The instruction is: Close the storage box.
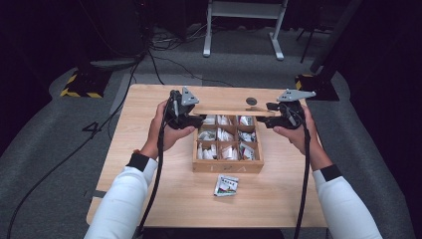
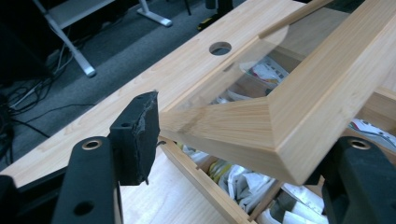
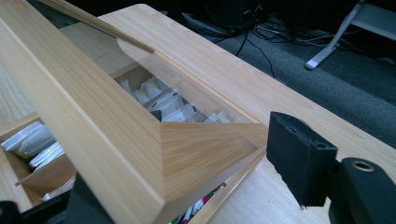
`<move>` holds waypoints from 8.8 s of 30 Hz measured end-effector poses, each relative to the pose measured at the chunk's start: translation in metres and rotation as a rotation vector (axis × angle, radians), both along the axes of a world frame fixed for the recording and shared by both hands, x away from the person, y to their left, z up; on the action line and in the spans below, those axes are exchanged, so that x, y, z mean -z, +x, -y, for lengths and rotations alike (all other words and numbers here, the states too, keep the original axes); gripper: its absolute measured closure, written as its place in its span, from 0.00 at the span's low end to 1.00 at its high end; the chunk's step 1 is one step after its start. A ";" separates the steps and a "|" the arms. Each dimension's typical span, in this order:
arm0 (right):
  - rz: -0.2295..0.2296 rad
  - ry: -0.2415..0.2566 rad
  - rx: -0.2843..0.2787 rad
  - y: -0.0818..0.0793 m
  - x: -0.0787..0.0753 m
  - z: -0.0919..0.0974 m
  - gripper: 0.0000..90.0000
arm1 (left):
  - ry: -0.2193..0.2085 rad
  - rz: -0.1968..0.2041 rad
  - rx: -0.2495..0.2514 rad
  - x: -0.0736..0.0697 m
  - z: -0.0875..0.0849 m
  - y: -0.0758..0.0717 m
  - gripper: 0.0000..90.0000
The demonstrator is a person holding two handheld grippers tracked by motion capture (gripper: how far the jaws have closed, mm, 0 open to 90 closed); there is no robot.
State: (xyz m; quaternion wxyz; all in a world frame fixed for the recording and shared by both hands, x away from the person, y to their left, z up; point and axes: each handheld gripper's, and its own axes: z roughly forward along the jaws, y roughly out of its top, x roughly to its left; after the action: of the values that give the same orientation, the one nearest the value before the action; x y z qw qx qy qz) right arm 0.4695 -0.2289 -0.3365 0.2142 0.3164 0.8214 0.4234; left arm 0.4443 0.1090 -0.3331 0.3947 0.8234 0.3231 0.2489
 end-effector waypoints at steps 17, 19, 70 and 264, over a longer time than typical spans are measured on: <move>-0.002 -0.032 -0.031 -0.020 0.012 0.002 0.40 | 0.060 -0.014 0.041 0.013 -0.003 -0.015 0.41; 0.003 -0.035 -0.035 -0.023 0.014 0.002 0.40 | 0.069 -0.009 0.046 0.014 -0.003 -0.017 0.41; -0.064 -0.071 -0.139 -0.064 0.054 0.011 0.31 | -0.002 -0.113 0.144 0.066 -0.013 -0.051 0.31; -0.165 -0.026 0.261 -0.145 0.167 0.157 0.25 | -0.002 -0.271 -0.108 0.172 -0.166 -0.137 0.16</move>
State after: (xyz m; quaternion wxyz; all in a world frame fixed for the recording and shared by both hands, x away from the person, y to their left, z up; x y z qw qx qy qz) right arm 0.3249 -0.3863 -0.5037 0.2032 0.4514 0.7936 0.3537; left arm 0.3076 0.2748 -0.5046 0.3343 0.8303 0.4176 0.1562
